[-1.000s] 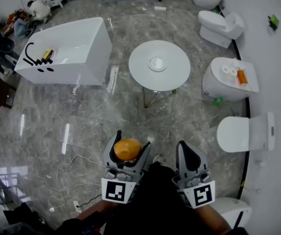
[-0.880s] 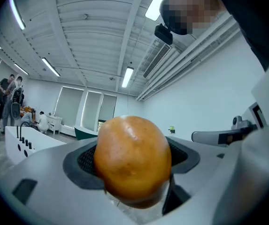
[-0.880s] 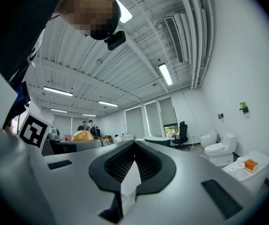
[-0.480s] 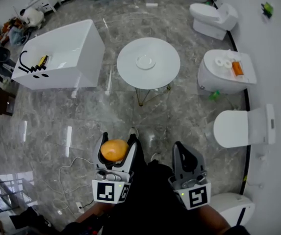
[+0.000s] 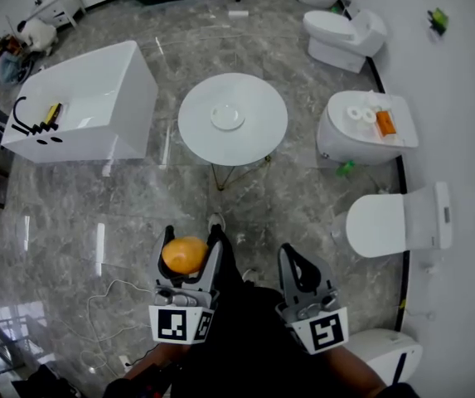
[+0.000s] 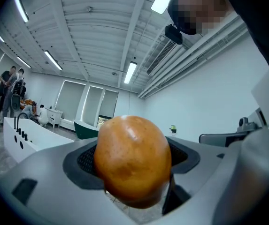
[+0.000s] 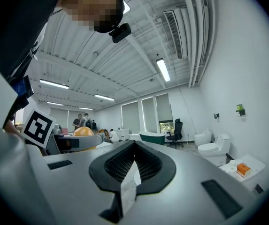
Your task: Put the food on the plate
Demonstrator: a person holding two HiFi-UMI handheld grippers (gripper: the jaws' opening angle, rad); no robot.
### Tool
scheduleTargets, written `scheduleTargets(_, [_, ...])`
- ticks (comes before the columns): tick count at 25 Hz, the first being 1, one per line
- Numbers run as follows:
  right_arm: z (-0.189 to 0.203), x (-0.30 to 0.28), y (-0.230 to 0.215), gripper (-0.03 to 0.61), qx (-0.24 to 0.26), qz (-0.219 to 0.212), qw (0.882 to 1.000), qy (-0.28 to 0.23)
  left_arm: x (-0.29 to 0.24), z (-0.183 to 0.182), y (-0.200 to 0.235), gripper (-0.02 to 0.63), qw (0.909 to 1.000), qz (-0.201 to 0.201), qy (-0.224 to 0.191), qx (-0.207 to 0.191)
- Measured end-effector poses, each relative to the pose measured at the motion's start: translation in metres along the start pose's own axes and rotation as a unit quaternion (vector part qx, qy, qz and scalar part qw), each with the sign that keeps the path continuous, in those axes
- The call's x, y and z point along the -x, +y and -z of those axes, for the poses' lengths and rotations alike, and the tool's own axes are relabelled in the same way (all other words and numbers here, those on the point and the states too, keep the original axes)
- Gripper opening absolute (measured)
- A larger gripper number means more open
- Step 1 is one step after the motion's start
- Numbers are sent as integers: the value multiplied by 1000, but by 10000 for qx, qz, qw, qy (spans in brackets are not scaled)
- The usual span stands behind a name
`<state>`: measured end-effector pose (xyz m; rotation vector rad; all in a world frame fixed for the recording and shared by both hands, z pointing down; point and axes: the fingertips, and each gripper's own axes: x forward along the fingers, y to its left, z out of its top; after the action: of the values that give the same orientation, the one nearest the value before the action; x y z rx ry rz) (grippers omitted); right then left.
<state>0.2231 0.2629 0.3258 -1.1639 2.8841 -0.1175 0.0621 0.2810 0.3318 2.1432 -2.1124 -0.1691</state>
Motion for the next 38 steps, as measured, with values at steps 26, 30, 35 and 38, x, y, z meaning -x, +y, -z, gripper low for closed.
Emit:
scheduleTargets(26, [-3, -292, -62, 5, 78, 231, 9992, 327, -226, -16, 183, 373, 9989, 120, 246, 382])
scheduleTargets(30, [-7, -319, -59, 5, 52, 252, 9993, 284, -247, -22, 202, 373, 9988, 270, 218, 350])
scheduleTargets(35, [-2, -338, -67, 5, -15, 174, 9991, 392, -267, -15, 213, 373, 9983, 225, 389, 370])
scheduleTargets(38, [-3, -345, -76, 5, -34, 178, 9990, 403, -278, -1, 214, 373, 9974, 255, 552, 381])
